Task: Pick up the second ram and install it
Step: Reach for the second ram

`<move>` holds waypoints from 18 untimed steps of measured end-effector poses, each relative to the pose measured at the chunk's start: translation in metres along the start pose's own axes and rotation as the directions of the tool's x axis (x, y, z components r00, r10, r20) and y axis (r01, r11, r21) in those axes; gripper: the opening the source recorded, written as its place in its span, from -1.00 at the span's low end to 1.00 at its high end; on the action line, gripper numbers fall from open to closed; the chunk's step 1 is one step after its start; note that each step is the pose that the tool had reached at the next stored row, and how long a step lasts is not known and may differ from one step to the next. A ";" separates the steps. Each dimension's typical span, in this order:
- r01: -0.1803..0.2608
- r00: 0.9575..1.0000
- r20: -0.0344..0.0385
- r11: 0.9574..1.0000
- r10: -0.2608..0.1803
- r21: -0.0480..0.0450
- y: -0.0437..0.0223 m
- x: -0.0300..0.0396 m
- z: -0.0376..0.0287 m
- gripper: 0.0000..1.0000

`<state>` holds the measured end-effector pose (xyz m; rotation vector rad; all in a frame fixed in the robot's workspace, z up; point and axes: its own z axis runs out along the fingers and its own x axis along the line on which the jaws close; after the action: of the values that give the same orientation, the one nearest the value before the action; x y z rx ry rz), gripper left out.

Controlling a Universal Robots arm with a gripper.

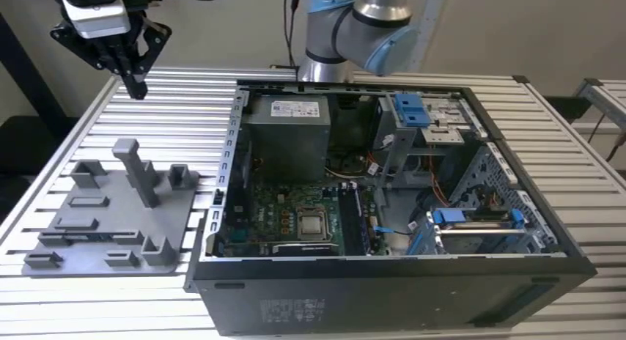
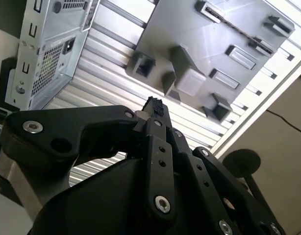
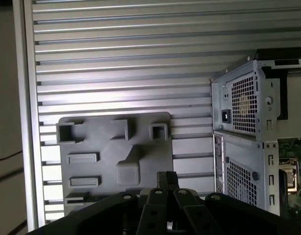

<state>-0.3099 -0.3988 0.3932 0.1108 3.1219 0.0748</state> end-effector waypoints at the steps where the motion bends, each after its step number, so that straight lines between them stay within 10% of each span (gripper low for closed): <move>1: 0.000 1.000 0.000 1.000 0.000 0.000 -0.0001 0.0018 0.0000 -0.79; 18: 0.000 1.000 -0.002 1.000 0.000 0.000 -0.0029 0.0398 0.0002 -0.79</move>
<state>-0.3498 -0.3988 0.3923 0.1108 3.1241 0.0748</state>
